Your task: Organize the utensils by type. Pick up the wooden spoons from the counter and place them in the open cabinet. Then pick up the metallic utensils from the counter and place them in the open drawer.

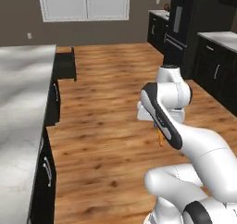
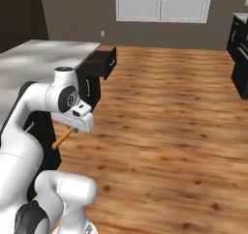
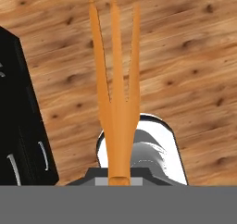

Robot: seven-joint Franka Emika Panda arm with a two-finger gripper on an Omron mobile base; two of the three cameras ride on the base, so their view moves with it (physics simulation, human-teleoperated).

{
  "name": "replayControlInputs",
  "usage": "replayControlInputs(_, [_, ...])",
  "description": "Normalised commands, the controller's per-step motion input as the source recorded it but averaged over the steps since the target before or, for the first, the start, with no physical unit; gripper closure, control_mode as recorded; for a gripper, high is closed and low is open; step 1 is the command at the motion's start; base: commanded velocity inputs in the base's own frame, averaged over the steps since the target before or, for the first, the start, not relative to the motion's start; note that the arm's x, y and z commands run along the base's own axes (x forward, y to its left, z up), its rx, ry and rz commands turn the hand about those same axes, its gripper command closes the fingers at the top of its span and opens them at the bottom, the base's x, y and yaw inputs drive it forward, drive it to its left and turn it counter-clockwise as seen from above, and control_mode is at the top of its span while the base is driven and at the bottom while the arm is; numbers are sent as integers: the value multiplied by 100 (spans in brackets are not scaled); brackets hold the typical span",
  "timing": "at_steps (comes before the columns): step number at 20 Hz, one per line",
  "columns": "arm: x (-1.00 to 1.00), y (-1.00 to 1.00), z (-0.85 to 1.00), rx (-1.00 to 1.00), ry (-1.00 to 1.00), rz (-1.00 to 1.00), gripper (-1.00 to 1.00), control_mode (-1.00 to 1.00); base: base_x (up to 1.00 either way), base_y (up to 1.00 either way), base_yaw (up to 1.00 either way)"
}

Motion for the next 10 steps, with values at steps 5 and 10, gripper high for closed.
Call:
replayControlInputs(5, [0,0,0,0,0,0,100,100,100,-29,9])
replayControlInputs(10, [0,0,0,0,0,0,100,100,100,-15,0])
